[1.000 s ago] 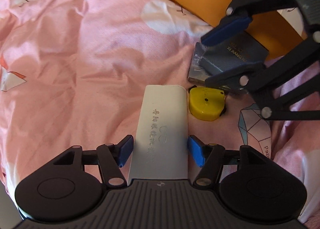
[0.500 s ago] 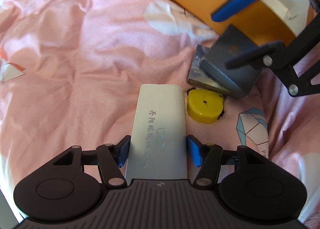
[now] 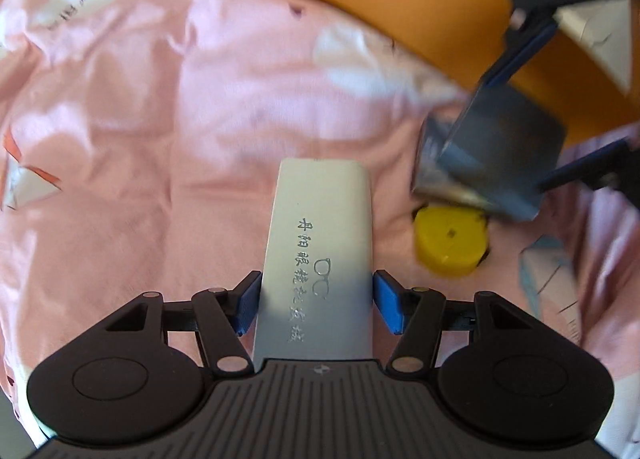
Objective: Organize objects
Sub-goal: 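Grasp the white glasses case with the left gripper while the right grasps the black box, then lift the glasses case and black box and carry both toward the orange box, then lower the glasses case and black box into the box and open both grippers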
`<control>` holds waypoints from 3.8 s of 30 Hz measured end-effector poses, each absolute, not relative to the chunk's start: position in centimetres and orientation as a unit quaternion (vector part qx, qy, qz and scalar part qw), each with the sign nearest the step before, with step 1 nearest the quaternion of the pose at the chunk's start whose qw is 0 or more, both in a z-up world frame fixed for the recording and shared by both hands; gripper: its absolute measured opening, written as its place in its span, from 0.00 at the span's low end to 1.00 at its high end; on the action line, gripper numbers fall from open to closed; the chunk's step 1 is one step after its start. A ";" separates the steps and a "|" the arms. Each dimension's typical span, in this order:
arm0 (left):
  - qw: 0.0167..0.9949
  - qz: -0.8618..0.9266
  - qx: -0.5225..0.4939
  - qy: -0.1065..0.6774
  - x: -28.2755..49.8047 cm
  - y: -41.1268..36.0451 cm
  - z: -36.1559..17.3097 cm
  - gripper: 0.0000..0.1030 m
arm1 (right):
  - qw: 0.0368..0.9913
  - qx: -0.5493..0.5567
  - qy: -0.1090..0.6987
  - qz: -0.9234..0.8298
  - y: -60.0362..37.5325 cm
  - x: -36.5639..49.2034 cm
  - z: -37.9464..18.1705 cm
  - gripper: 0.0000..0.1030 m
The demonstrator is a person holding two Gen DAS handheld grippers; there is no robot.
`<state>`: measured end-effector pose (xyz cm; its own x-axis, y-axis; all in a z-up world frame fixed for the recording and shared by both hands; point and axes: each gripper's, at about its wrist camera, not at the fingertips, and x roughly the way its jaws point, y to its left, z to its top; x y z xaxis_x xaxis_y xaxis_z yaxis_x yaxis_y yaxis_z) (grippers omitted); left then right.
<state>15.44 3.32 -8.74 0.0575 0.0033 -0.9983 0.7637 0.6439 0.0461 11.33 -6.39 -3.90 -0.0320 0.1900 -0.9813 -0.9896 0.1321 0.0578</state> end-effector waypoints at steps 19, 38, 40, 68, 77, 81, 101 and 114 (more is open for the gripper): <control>0.644 -0.274 0.333 0.631 15.8 1.4 -8.5 0.67 | 0.474 -0.524 0.451 0.545 -5.9 9.7 -7.4 0.76; 0.692 -0.279 0.294 0.598 13.9 3.7 -4.3 0.67 | 0.538 -0.448 0.467 0.540 -6.3 11.7 -4.1 0.67; 0.695 -0.279 0.288 0.597 14.0 3.7 -4.5 0.67 | 0.530 -0.454 0.468 0.543 -5.8 12.0 -4.2 0.71; 0.739 -0.287 0.254 0.554 13.9 4.7 -0.3 0.66 | 0.536 -0.470 0.406 0.572 -6.5 11.5 0.7 0.76; 0.762 -0.337 0.259 0.488 13.2 0.6 5.5 0.67 | 0.599 -0.440 0.395 0.540 -12.7 12.6 8.0 0.76; 0.748 -0.383 0.283 0.461 13.1 -4.3 6.5 0.66 | 0.617 -0.443 0.434 0.486 -17.1 13.8 7.6 0.76; 0.602 -0.463 0.443 0.477 17.0 -21.0 -3.6 0.66 | 0.629 -0.393 0.509 0.437 -25.9 16.9 4.7 0.76; 0.588 -0.464 0.457 0.480 18.2 -21.8 -9.5 0.67 | 0.585 -0.405 0.544 0.446 -23.2 18.3 2.1 0.35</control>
<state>18.18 -21.81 -9.52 0.1097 -0.1071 -0.9882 0.9841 0.1517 0.0928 18.26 -23.24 2.06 0.0119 0.0809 -0.9967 -0.9614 0.2750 0.0109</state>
